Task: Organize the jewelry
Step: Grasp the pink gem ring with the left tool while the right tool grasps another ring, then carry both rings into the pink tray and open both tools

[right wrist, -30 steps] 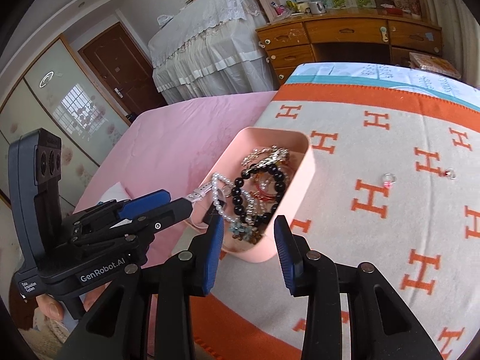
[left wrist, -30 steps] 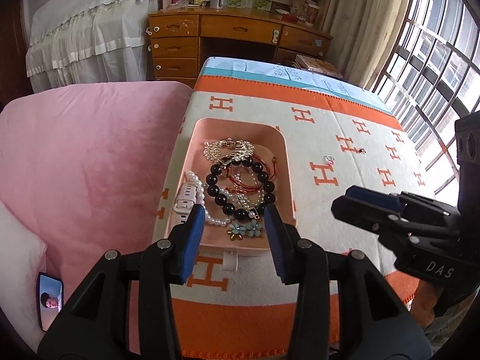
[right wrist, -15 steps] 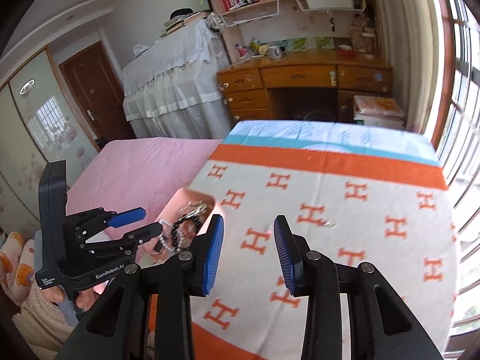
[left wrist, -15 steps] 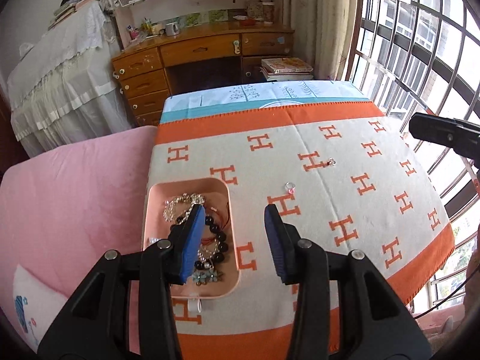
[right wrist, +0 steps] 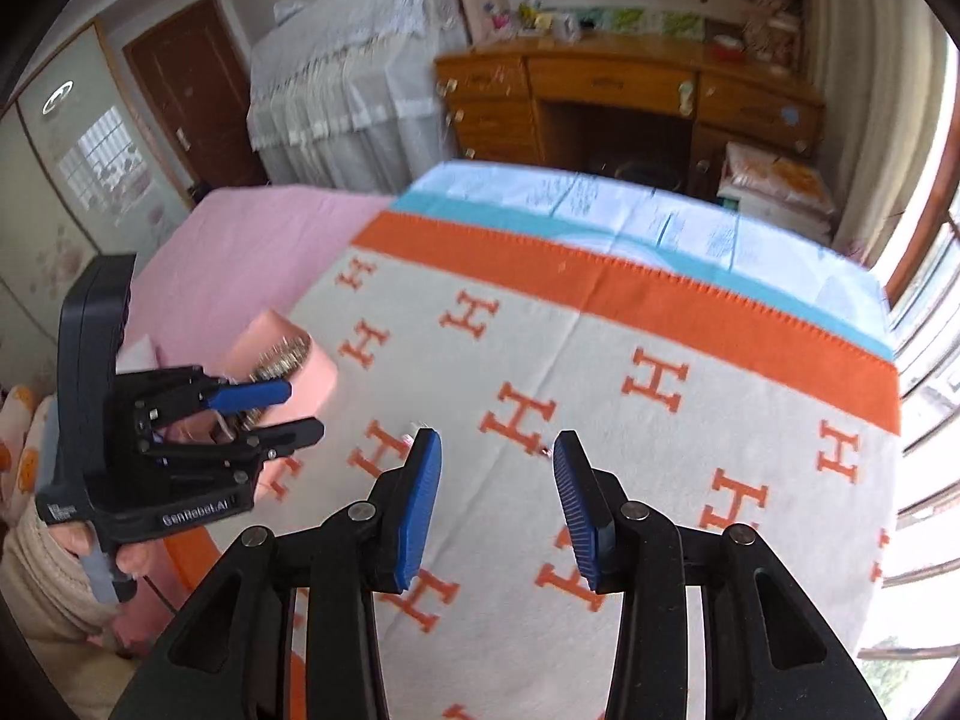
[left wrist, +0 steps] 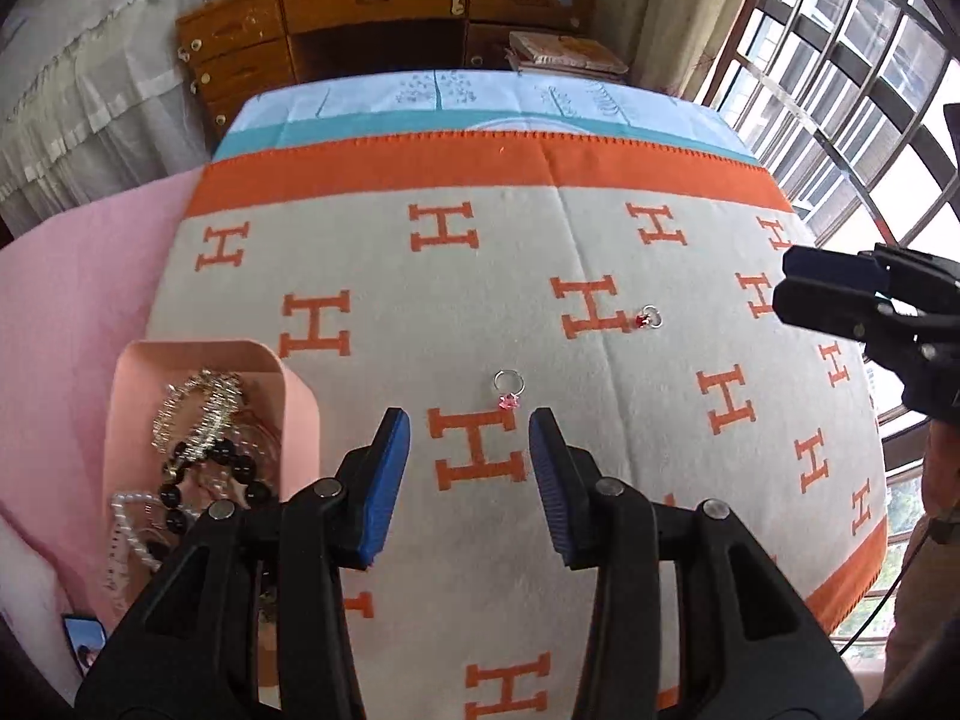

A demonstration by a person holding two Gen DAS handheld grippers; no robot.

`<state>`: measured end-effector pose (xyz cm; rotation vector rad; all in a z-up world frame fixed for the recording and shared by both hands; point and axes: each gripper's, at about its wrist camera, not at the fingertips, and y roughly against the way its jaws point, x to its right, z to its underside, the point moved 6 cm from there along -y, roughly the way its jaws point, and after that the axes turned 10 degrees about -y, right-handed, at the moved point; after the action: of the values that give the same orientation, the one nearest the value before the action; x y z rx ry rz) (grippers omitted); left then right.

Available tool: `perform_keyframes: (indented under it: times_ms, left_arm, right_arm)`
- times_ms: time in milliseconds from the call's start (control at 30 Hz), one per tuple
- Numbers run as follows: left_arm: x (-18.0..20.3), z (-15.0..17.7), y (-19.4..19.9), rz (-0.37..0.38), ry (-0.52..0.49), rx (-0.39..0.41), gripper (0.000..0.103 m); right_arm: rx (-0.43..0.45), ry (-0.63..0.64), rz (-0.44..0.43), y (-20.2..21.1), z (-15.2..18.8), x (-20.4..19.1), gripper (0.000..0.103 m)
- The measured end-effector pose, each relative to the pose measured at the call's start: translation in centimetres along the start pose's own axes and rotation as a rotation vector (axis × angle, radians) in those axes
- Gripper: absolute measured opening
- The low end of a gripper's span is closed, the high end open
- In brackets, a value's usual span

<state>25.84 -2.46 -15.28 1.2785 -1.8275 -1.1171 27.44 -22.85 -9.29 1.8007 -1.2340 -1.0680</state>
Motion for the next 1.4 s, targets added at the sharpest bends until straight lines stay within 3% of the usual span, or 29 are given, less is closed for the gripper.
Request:
perform_keyframes:
  times_ms: [233,433,733,933,1133,1400]
  left_arm:
    - [1.0,0.5,-5.9,-0.036,0.025,-0.041,0.038]
    - [1.6,0.0,-7.1,-0.078,0.011,-0.010,0.038]
    - [2.3,0.1,-6.6,-0.107,-0.030,0.040,0.034]
    - [2.3,0.9,-6.1,-0.109,-0.039,0.072,0.034]
    - [2.5,0.7,-6.2,-0.101,-0.045,0.095,0.009]
    - [2.3,0.6,-6.1,-0.114,-0.033,0.136,0.007]
  right_arm:
    - [-0.018,0.167,0.004,-5.8,2.3,4.0,0.040]
    - [-0.004,0.283,-0.030,-8.5,3.4,4.5,0.040]
    - [0.008,0.389,-0.012,-12.2,2.4,2.7,0.039]
    - [0.018,0.464,-0.016,-12.8,2.5,1.2,0.021]
    - [0.040,0.462,0.026,-12.6,3.2,0.8,0.020]
    - [0.079,0.416,0.117,-11.2,4.8,0.5,0.020]
